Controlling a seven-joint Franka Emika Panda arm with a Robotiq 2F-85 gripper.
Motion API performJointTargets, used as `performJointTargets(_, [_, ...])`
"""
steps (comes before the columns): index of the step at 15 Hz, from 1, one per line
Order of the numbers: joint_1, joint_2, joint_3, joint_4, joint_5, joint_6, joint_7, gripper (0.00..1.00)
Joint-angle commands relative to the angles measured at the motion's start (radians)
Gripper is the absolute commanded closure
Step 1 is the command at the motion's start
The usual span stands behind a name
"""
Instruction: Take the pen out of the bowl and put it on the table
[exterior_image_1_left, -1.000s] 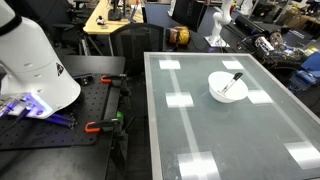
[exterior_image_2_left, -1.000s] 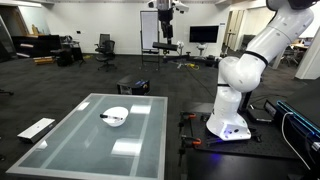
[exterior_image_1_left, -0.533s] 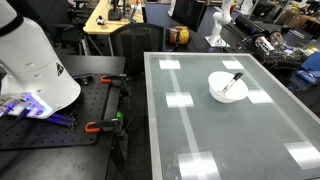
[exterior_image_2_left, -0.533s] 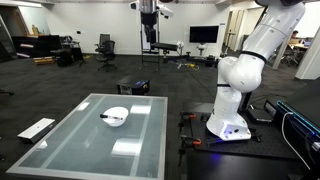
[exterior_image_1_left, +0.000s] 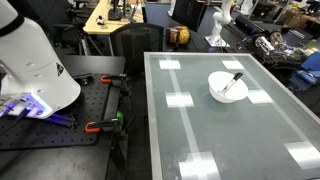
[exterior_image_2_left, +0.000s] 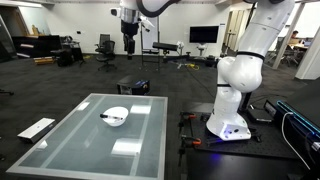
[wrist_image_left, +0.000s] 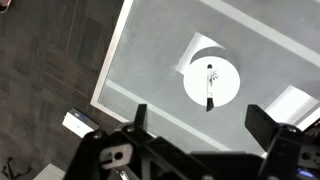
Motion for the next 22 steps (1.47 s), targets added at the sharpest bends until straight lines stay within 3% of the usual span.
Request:
performJointTargets(1, [0.003, 0.063, 0.018, -0.012, 0.056, 0.146, 0.026, 0.0])
performJointTargets(9, [0.032, 0.177, 0.071, -0.085, 0.197, 0.363, 0.003, 0.0])
performJointTargets(22, [0.011, 0.407, 0.122, -0.105, 0.152, 0.42, 0.043, 0.0])
